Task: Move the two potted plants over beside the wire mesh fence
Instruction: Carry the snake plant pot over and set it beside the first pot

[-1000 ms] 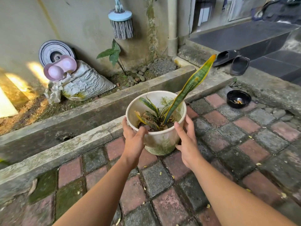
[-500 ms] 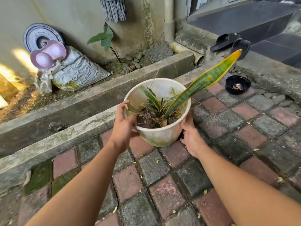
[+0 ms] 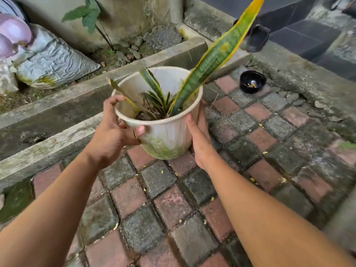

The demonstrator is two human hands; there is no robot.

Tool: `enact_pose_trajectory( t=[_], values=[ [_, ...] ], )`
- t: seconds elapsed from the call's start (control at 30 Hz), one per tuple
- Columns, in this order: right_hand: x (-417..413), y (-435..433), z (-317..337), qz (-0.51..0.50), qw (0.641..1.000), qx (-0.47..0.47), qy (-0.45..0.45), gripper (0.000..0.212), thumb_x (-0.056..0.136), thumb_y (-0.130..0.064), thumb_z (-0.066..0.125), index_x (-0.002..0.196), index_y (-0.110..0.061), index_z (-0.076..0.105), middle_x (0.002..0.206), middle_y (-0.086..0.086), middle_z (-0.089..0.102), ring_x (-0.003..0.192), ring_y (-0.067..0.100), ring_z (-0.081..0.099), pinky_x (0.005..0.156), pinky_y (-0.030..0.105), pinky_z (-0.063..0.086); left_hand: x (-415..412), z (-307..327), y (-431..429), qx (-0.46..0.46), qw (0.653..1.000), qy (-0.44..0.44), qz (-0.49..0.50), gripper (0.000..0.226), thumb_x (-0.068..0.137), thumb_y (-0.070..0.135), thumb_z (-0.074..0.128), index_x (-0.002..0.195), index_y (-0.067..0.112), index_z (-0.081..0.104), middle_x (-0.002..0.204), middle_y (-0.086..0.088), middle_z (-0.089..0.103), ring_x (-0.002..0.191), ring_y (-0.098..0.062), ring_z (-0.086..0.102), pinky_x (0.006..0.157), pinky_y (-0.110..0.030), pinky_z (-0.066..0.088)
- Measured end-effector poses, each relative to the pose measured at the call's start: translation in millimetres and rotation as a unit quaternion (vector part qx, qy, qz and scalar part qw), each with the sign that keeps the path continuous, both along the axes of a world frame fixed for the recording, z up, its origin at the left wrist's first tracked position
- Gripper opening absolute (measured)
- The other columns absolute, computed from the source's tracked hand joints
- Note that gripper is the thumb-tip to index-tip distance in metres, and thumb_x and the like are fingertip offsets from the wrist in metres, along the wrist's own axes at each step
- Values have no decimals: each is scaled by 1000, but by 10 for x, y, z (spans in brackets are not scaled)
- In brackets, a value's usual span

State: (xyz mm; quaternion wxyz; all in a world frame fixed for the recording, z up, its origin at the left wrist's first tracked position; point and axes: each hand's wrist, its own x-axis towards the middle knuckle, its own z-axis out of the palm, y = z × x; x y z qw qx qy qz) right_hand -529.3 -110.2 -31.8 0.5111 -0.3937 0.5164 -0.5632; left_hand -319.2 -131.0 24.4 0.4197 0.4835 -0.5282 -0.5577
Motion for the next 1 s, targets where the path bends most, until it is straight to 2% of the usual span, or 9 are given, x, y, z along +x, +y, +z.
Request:
enact_pose_trajectory(
  t=[0.13, 0.2, 0.27, 0.4, 0.53, 0.67, 0.77, 0.87, 1.0],
  values=[
    [130, 192, 929, 38, 998, -43, 4, 127, 46, -89, 77, 155, -57, 22, 157, -11, 38, 143, 14, 45, 116, 30, 48, 242, 880, 331, -44, 998, 5, 48, 86, 59, 32, 102, 121, 30, 43, 122, 0, 63, 101, -16, 67, 69, -38, 71],
    [194, 334, 1479, 62, 995, -70, -32, 118, 53, -74, 82, 151, -51, 22, 145, -16, 41, 130, -4, 54, 98, 12, 53, 366, 1488, 493, -72, 995, -23, 60, 99, 42, 55, 105, 120, 36, 48, 127, 2, 64, 107, -15, 66, 83, -30, 68],
    [227, 472, 2055, 77, 991, -87, -68, 107, 57, -61, 84, 148, -47, 28, 136, -23, 44, 116, -20, 58, 94, 10, 53, 410, 2168, 651, -102, 992, -32, 68, 98, 42, 64, 102, 122, 39, 51, 127, 12, 69, 112, -15, 68, 89, -28, 66],
    [210, 774, 3503, 57, 994, -82, -33, 112, 52, -77, 86, 147, -60, 28, 153, -15, 42, 139, 4, 51, 107, 29, 55, 375, 3622, 939, -135, 988, -7, 73, 104, 49, 56, 102, 133, 27, 49, 135, 2, 68, 127, -18, 66, 107, -37, 60],
    [55, 994, 5156, 55, 990, -131, 6, 133, 58, -79, 80, 163, -29, 15, 166, 9, 23, 153, 29, 35, 115, 35, 50, 249, 5244, 1149, -119, 992, 1, 33, 94, 62, 51, 99, 135, 22, 48, 135, -16, 51, 119, -29, 53, 91, -33, 58],
    [-160, 1212, 6681, 48, 985, -162, 25, 140, 59, -80, 80, 166, -23, 10, 169, 11, 21, 157, 29, 31, 122, 46, 44, 104, 6627, 1410, -128, 991, 24, 37, 95, 61, 53, 99, 135, 22, 48, 138, -25, 52, 123, -31, 54, 99, -42, 55],
    [-307, 1484, 7679, 39, 982, -183, 35, 130, 61, -76, 83, 163, -33, 14, 172, 8, 20, 158, 26, 31, 124, 51, 41, -81, 7521, 1605, -157, 986, 55, 33, 108, 59, 58, 97, 143, 17, 42, 141, -13, 55, 124, -20, 62, 100, -31, 56],
    [-363, 1865, 8395, 5, 978, -207, 38, 121, 67, -67, 83, 160, -34, 12, 173, 2, 20, 154, 12, 37, 122, 37, 43, -221, 8159, 1745, -190, 978, 86, -15, 112, 62, 57, 96, 147, 15, 35, 142, -18, 52, 114, -11, 65, 93, -21, 57],
    [-397, 2426, 8969, -92, 966, -229, 81, 112, 69, -64, 83, 158, -39, 18, 171, -5, 25, 156, 9, 36, 125, 35, 39, -391, 8569, 1878, -199, 965, 145, -88, 112, 64, 62, 94, 148, 19, 34, 150, -29, 51, 127, -27, 56, 102, -44, 52]
  ],
)
